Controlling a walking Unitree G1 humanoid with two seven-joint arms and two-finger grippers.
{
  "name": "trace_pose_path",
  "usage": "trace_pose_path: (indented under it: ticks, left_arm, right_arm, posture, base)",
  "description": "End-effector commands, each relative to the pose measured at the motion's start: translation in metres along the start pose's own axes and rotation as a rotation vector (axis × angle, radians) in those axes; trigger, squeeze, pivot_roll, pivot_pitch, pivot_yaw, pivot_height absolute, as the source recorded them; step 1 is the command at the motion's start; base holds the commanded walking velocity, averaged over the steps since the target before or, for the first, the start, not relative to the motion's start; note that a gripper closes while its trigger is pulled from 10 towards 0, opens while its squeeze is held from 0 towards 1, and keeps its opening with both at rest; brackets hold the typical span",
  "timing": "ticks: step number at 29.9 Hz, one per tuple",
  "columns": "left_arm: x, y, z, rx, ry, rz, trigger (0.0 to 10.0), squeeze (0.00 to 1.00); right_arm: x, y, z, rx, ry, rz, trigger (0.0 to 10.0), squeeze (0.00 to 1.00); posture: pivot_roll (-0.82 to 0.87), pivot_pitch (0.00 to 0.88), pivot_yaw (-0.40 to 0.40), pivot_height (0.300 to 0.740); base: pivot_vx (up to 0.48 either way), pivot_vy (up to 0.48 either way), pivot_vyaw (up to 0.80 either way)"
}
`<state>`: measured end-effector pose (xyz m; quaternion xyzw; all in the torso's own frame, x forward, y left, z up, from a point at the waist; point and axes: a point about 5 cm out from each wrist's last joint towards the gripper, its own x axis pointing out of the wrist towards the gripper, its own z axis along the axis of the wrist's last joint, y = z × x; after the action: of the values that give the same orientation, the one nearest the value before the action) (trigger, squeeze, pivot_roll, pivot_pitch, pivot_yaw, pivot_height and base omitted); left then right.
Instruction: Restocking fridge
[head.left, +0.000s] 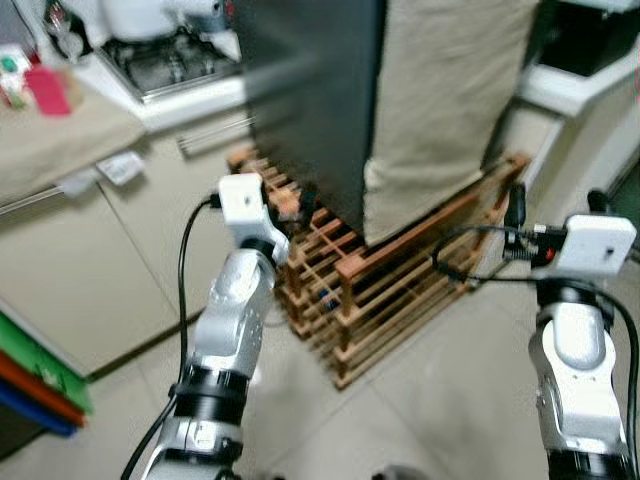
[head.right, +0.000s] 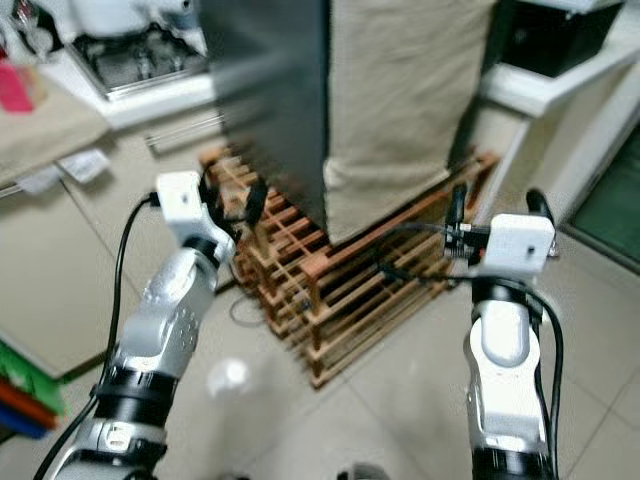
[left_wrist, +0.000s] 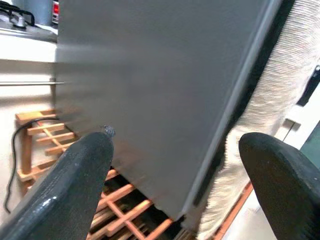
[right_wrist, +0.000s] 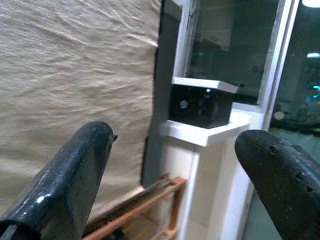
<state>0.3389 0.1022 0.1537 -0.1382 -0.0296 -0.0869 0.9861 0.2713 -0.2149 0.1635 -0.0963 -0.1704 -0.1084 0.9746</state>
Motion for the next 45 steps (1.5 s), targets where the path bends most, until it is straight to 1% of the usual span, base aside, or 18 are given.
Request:
trace_pose_path:
  ticks: [1, 3, 6, 10, 11, 12, 14, 16, 18, 19, 21, 24, 26, 31, 37, 42, 43, 45]
  left_arm:
    - [0.002, 0.008, -0.001, 0.019, 0.009, 0.039, 10.0, 0.0]
    - [0.004, 0.009, 0.0, 0.033, 0.005, 0.046, 10.0, 0.0]
    - [0.005, 0.008, -0.001, 0.119, 0.02, 0.044, 10.0, 0.0]
    - [0.002, 0.001, 0.007, 0.142, -0.041, -0.017, 10.0, 0.0]
    - [0.002, -0.002, 0.012, 0.132, -0.064, -0.038, 10.0, 0.0]
    - [0.002, -0.002, 0.012, 0.132, -0.064, -0.038, 10.0, 0.0]
    - [0.003, -0.012, 0.024, 0.136, -0.123, -0.081, 10.0, 0.0]
    - [0.003, -0.013, 0.028, 0.128, -0.139, -0.087, 10.0, 0.0]
    - [0.0, -0.012, 0.03, 0.123, -0.15, -0.092, 10.0, 0.0]
    - [-0.003, -0.008, 0.031, 0.107, -0.16, -0.069, 10.0, 0.0]
    - [-0.004, -0.005, 0.031, 0.098, -0.166, -0.054, 10.0, 0.0]
    - [-0.004, 0.002, 0.027, 0.099, -0.14, -0.008, 10.0, 0.0]
    - [-0.002, 0.002, 0.025, 0.082, -0.127, 0.001, 10.0, 0.0]
    - [-0.003, -0.004, 0.024, 0.08, -0.126, -0.019, 10.0, 0.0]
    - [-0.002, -0.004, 0.027, 0.069, -0.135, -0.007, 10.0, 0.0]
    - [-0.003, -0.001, 0.035, 0.068, -0.176, 0.022, 10.0, 0.0]
    - [-0.005, 0.002, 0.041, 0.076, -0.215, 0.058, 10.0, 0.0]
    - [-0.006, 0.001, 0.044, 0.074, -0.231, 0.051, 10.0, 0.0]
  right_arm:
    - [0.004, 0.004, 0.005, 0.004, -0.021, 0.018, 10.0, 0.0]
    - [0.004, 0.005, 0.005, -0.003, -0.022, 0.024, 10.0, 0.0]
    - [0.004, 0.005, 0.004, 0.0, -0.012, 0.022, 10.0, 0.0]
    - [0.003, 0.006, 0.005, 0.008, -0.013, 0.018, 10.0, 0.0]
    - [0.002, 0.006, 0.005, 0.007, -0.012, 0.019, 10.0, 0.0]
    - [0.002, 0.006, 0.005, 0.007, -0.012, 0.019, 10.0, 0.0]
    - [0.001, 0.007, 0.008, 0.003, -0.03, 0.019, 10.0, 0.0]
    - [0.0, 0.007, 0.011, -0.004, -0.044, 0.023, 10.0, 0.0]
    - [-0.001, 0.006, 0.013, -0.004, -0.053, 0.015, 10.0, 0.0]
    - [-0.003, 0.004, 0.01, -0.001, -0.041, 0.007, 10.0, 0.0]
    - [-0.004, 0.003, 0.008, -0.002, -0.034, 0.006, 10.0, 0.0]
    - [-0.006, 0.004, 0.004, -0.004, -0.017, 0.008, 10.0, 0.0]
    - [-0.007, 0.005, 0.005, -0.004, -0.015, 0.012, 10.0, 0.0]
    - [-0.006, 0.003, 0.004, -0.013, -0.008, 0.018, 10.0, 0.0]
    - [-0.006, 0.003, 0.004, -0.017, -0.005, 0.02, 10.0, 0.0]
    - [-0.005, 0.004, 0.004, -0.017, -0.005, 0.026, 10.0, 0.0]
    - [-0.005, 0.004, 0.004, -0.018, -0.006, 0.027, 10.0, 0.0]
    - [-0.005, 0.003, 0.004, -0.017, -0.006, 0.028, 10.0, 0.0]
  posture:
    - [-0.22, 0.021, 0.061, 0.723]
    - [-0.22, 0.023, 0.062, 0.723]
    - [-0.22, 0.031, 0.068, 0.723]
    - [-0.22, 0.041, 0.071, 0.723]
    - [-0.22, 0.046, 0.071, 0.723]
    - [-0.22, 0.046, 0.071, 0.723]
    - [-0.22, 0.058, 0.074, 0.723]
    - [-0.22, 0.061, 0.078, 0.723]
    - [-0.21, 0.064, 0.079, 0.723]
    - [-0.21, 0.066, 0.08, 0.723]
    - [-0.21, 0.067, 0.081, 0.723]
    - [-0.22, 0.069, 0.079, 0.723]
    - [-0.22, 0.069, 0.079, 0.723]
    - [-0.23, 0.07, 0.076, 0.723]
    - [-0.23, 0.069, 0.075, 0.723]
    - [-0.23, 0.066, 0.073, 0.723]
    - [-0.23, 0.065, 0.072, 0.723]
    - [-0.23, 0.067, 0.072, 0.723]
  base:
    - [0.0, -0.454, 0.0]
    - [0.0, -0.45, 0.76]
    - [0.0, -0.28, 0.7]
    - [0.0, 0.0, 0.0]
    - [0.0, 0.0, 0.0]
    - [0.0, 0.0, 0.0]
    - [0.0, 0.0, 0.0]
    - [0.0, 0.0, 0.0]
    - [0.0, 0.0, 0.0]
    - [0.0, 0.0, 0.0]
    - [0.0, 0.0, 0.0]
    - [0.422, 0.0, 0.0]
    - [0.48, 0.0, 0.0]
    - [0.48, 0.0, 0.0]
    - [0.48, 0.0, 0.0]
    - [0.471, 0.0, 0.0]
    - [0.394, 0.0, 0.0]
    - [0.0, 0.0, 0.0]
